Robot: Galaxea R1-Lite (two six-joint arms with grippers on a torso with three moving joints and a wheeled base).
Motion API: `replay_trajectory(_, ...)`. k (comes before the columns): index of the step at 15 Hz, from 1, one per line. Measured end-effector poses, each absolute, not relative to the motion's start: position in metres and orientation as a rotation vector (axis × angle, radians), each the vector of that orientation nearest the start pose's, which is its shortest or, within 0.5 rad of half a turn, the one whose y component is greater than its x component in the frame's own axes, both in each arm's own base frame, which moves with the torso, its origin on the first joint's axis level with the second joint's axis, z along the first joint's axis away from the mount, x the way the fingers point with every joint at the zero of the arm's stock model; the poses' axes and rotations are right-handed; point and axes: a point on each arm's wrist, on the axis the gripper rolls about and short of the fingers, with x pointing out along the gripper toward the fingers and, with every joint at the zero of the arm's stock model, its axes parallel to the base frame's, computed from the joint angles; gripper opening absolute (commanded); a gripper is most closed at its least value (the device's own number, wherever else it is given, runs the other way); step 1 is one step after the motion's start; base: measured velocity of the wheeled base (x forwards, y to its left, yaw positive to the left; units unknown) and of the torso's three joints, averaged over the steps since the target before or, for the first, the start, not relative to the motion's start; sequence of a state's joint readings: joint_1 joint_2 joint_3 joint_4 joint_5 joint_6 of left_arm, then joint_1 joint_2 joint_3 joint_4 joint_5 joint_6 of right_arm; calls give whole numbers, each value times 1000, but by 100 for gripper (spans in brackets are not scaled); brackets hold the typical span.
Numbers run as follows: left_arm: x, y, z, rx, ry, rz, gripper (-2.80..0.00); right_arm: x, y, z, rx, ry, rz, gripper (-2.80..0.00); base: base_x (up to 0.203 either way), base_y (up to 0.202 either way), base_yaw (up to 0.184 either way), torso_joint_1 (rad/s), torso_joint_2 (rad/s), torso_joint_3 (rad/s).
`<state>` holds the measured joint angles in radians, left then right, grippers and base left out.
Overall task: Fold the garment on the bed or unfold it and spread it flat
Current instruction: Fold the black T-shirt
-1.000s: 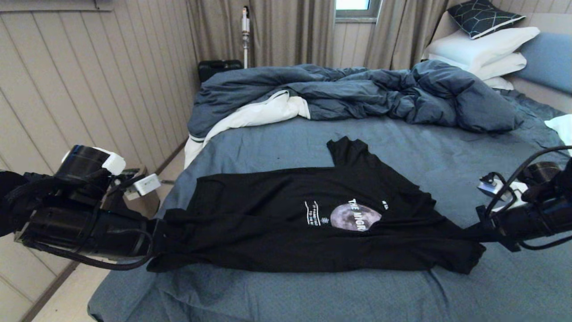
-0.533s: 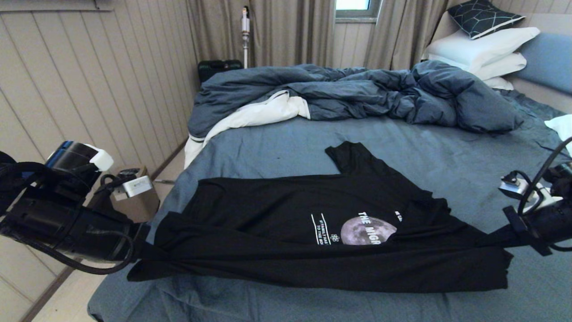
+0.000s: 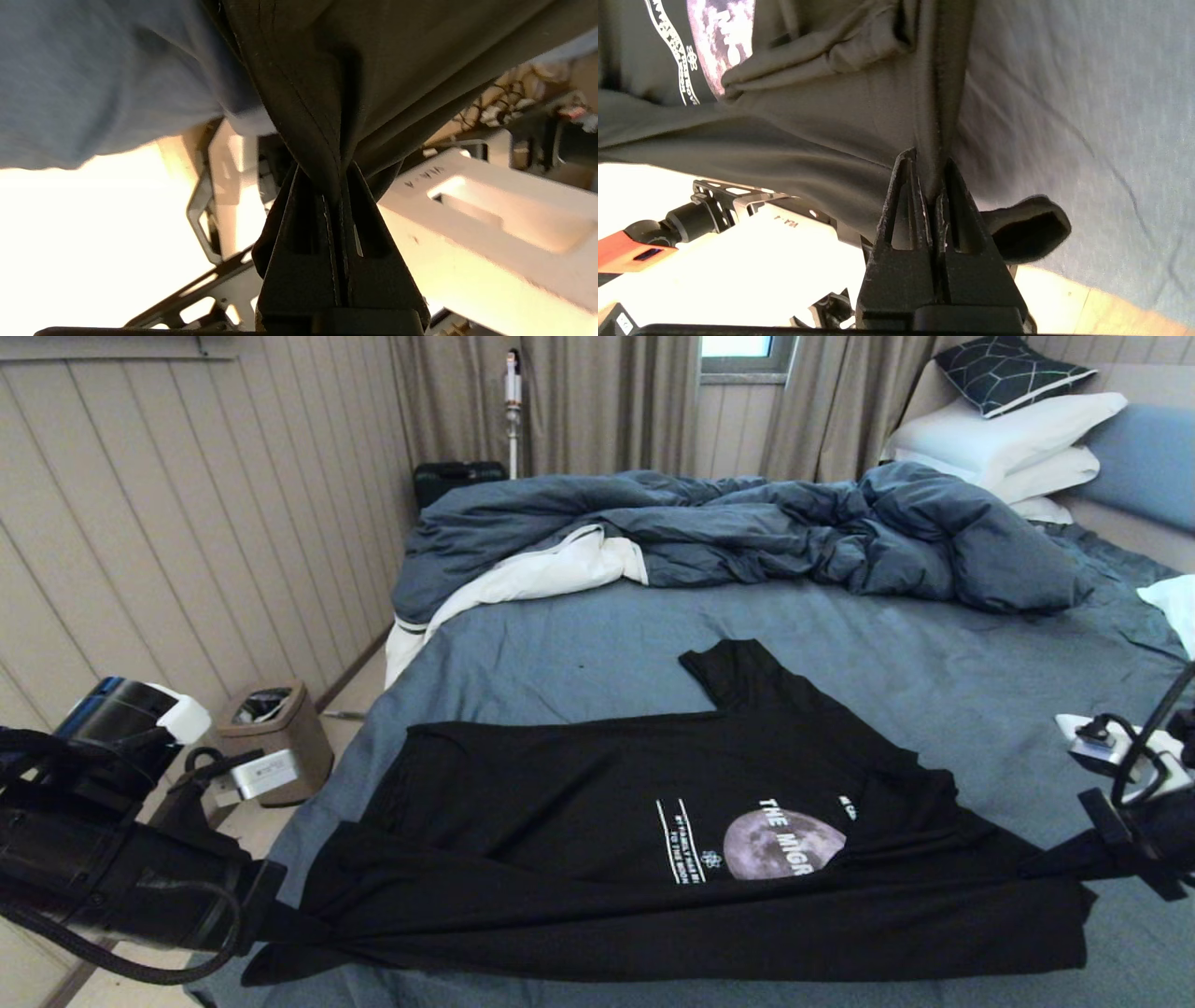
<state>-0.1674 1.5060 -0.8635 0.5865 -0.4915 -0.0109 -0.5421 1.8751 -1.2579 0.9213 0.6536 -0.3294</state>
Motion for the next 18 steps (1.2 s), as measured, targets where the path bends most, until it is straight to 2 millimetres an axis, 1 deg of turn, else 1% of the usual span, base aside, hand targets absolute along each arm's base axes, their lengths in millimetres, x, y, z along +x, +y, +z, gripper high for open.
replay_trajectory(3,185,-42,160,-215,1239,-569,-280,237,-134,142,591,1248,265,-280,0,0,0,0,0,0)
replay_trajectory(5,181,-42,158,-218,1244,-571,-280,235,-133,140,594,1258,261,-280,0,0,0,0,0,0)
replay_trajectory(10,180,-42,148,-226,1223,-581,-280,233,-134,132,584,1248,252,-280,0,0,0,0,0,0)
replay_trajectory(11,180,-42,146,-228,1223,-580,0,233,-134,131,581,1247,250,-280,0,0,0,0,0,0)
replay_trajectory(12,180,-41,146,-227,1218,-580,0,233,-134,129,569,1240,245,0,0,0,0,0,0,0)
replay_trajectory(15,180,-41,145,-222,1205,-578,0,233,-134,127,536,1221,233,0,0,0,0,0,0,0)
replay_trajectory(18,181,-41,144,-223,1197,-576,0,233,-134,128,530,1214,233,0,0,0,0,0,0,0)
